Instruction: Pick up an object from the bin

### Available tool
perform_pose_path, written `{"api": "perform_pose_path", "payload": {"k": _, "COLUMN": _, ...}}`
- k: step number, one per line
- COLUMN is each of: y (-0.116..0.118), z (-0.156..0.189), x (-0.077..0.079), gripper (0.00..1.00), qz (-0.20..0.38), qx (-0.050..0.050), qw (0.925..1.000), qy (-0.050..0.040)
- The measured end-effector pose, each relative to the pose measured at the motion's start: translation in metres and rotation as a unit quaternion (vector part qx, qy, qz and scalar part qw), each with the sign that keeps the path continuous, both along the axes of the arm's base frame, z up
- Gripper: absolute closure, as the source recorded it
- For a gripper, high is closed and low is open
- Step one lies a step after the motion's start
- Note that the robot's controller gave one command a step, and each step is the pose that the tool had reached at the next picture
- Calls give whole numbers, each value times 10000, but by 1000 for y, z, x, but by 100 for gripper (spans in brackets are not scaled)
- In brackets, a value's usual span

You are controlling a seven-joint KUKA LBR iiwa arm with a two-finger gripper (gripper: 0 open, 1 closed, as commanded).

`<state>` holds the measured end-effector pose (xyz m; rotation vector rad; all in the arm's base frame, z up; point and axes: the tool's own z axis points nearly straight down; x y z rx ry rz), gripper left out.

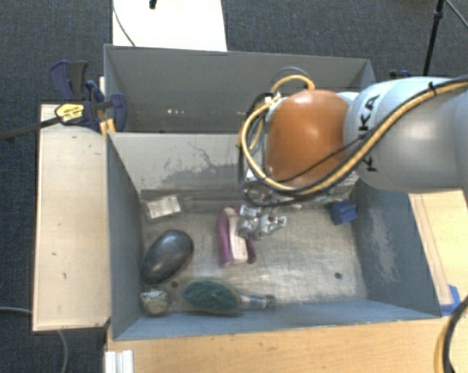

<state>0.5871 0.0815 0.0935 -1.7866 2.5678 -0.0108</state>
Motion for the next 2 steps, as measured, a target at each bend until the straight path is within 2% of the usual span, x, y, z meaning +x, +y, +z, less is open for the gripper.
{"api": "perform_pose_path", "payload": {"k": 1, "y": 45, "z": 174, "x": -16, "gripper": 100, "qz": -303, "qx": 17, "qw": 9995, "qy": 15}}
{"api": "perform_pose_path", "payload": {"k": 2, "y": 36, "z": 91, "x": -22, "gripper": 100, "qz": -1820, "qx": 3, "qw": 9832, "qy": 92}}
